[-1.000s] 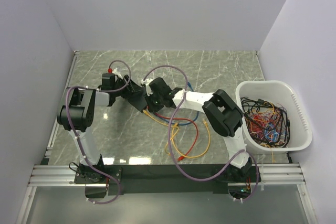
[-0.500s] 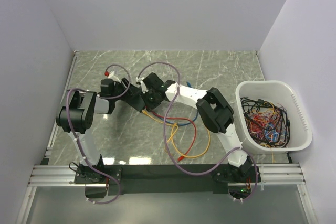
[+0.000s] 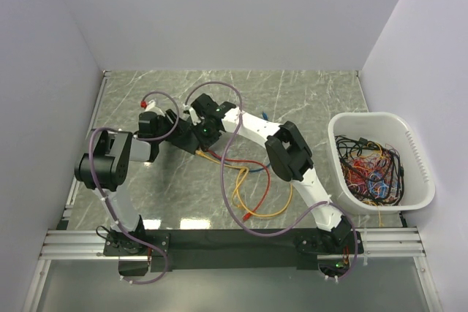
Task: Insert the plug into the switch port
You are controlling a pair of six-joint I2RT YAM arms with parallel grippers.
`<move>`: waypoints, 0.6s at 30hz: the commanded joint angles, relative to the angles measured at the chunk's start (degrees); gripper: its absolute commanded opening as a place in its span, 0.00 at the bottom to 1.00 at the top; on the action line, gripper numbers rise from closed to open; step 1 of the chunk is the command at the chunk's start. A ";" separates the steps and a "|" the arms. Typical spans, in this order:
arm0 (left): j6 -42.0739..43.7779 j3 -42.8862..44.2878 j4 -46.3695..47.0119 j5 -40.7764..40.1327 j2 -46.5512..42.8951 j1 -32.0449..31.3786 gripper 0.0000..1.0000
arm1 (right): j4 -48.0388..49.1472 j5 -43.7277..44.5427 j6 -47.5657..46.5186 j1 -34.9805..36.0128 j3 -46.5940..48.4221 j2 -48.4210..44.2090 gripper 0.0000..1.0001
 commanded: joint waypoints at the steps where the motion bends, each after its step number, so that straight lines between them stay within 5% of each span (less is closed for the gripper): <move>1: -3.73 -1.34 -19.52 16.36 -1.41 -6.11 0.61 | 34.78 -3.37 1.48 1.77 5.10 1.38 0.00; 5: -1.96 1.66 -22.78 14.69 -1.59 -3.83 0.64 | 32.25 -4.34 0.25 2.65 2.45 -0.64 0.00; 8: -1.61 3.33 -22.86 14.34 -0.71 -1.81 0.64 | 30.57 -1.62 0.78 2.83 0.96 -2.57 0.11; 12: -1.35 6.23 -23.65 14.78 0.08 -0.31 0.64 | 30.39 0.66 -0.89 2.92 -5.35 -6.97 0.42; 18: 0.68 12.12 -25.85 13.90 1.31 0.92 0.64 | 30.56 4.70 -1.33 2.74 -12.21 -14.17 0.62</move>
